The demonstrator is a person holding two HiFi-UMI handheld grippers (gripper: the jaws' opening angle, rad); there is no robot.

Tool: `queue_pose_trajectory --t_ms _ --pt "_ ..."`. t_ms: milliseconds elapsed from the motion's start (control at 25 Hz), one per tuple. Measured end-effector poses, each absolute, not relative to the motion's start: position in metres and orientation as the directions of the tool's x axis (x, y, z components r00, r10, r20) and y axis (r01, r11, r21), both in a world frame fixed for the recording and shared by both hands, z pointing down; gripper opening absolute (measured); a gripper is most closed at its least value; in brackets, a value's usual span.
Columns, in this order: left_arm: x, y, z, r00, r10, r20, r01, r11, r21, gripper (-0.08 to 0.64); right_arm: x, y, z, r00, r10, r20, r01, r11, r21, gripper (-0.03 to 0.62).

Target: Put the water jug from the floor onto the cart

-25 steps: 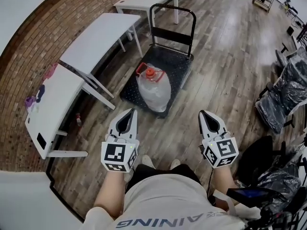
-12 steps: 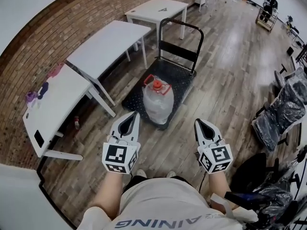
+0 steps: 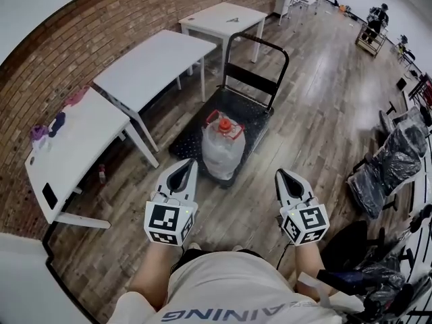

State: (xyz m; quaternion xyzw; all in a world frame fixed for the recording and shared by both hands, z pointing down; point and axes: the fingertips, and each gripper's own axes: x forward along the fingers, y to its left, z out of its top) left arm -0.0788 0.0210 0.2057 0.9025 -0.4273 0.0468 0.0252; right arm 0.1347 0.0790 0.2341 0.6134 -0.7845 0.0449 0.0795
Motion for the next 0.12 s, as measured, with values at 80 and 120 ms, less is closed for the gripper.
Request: queue_pose_trajectory --t_ms 80,120 --pt "-0.0835 0.0195 0.2051 0.634 -0.766 0.105 -0.771 -0.637 0.007 0.002 0.1294 0.0778 0.2331 -0.234 -0.955 0.184 -0.969 0.244 0.033 0.004" --pt "-0.0857 0.0189 0.2048 0.635 -0.765 0.105 -0.770 -0.638 0.007 0.002 0.1266 0.0772 0.2328 -0.234 -0.954 0.186 -0.969 0.244 0.035 0.003"
